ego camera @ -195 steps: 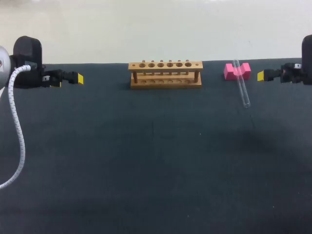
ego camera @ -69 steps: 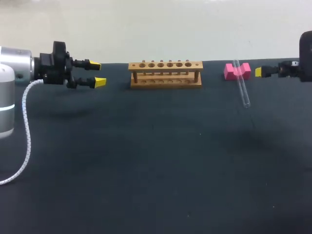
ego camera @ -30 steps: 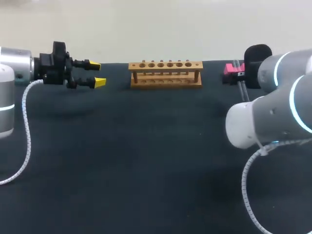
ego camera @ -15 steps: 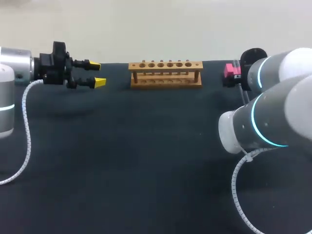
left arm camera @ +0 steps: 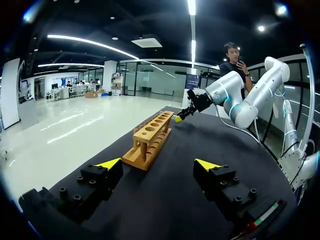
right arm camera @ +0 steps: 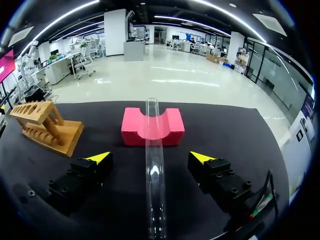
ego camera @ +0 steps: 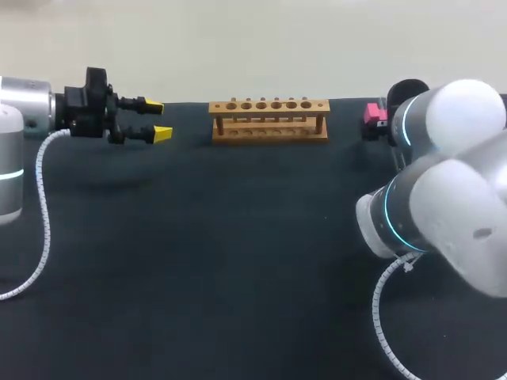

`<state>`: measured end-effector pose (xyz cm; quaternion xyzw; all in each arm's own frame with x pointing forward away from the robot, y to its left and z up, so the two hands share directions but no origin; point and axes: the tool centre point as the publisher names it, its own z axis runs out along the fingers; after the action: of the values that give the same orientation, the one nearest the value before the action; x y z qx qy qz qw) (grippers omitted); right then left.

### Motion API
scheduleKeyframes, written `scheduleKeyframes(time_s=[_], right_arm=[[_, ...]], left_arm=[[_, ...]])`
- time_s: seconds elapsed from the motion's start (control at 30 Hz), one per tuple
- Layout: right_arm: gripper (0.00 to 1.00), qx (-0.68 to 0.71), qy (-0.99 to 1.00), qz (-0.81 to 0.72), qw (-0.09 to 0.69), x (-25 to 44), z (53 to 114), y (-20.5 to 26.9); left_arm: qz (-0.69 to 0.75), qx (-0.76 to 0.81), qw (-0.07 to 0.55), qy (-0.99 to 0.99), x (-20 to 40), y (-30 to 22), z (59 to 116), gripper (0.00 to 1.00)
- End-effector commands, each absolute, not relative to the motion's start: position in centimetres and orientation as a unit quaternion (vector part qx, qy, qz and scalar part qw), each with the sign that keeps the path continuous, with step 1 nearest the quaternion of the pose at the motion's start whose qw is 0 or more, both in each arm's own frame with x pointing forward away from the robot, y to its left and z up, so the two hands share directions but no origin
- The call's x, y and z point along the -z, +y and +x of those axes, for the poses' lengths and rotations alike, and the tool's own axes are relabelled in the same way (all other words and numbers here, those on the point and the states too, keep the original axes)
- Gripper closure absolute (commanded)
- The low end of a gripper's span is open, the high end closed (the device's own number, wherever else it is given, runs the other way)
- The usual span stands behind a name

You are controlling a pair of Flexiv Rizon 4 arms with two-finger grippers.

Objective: Grasp the test tube, adjust it, and insert it.

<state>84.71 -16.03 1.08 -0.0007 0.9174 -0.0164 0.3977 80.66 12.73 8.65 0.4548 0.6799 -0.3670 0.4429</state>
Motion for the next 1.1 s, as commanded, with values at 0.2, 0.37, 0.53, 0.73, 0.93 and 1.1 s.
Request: scheduleKeyframes(time_s=[0.2, 0.37, 0.53, 0.73, 0.93, 1.1], right_arm=[[0.00, 0.026, 0.916, -0.005, 0.401, -0.7, 85.2, -16.1], [0.00, 0.017, 0.915, -0.019, 0.402, -0.5, 85.3, -16.3], [0.00, 0.012, 0.915, -0.020, 0.402, -0.2, 85.4, -16.6], [0.02, 0.007, 0.915, -0.023, 0.402, -0.1, 85.7, -16.7], [0.22, 0.004, 0.916, -0.026, 0.401, 0.1, 85.9, -16.9], [0.52, 0.002, 0.916, -0.027, 0.401, 0.3, 86.2, -17.0]], left_arm=[[0.455, 0.367, 0.445, 0.679, -8.6, 12.8, 80.6, 0.00], [0.455, 0.367, 0.445, 0.679, -8.6, 12.8, 80.6, 0.00], [0.455, 0.367, 0.445, 0.679, -8.6, 12.8, 80.6, 0.00], [0.455, 0.367, 0.445, 0.679, -8.6, 12.8, 80.6, 0.00], [0.455, 0.367, 0.445, 0.679, -8.6, 12.8, 80.6, 0.00], [0.455, 0.367, 0.445, 0.679, -8.6, 12.8, 80.6, 0.00]])
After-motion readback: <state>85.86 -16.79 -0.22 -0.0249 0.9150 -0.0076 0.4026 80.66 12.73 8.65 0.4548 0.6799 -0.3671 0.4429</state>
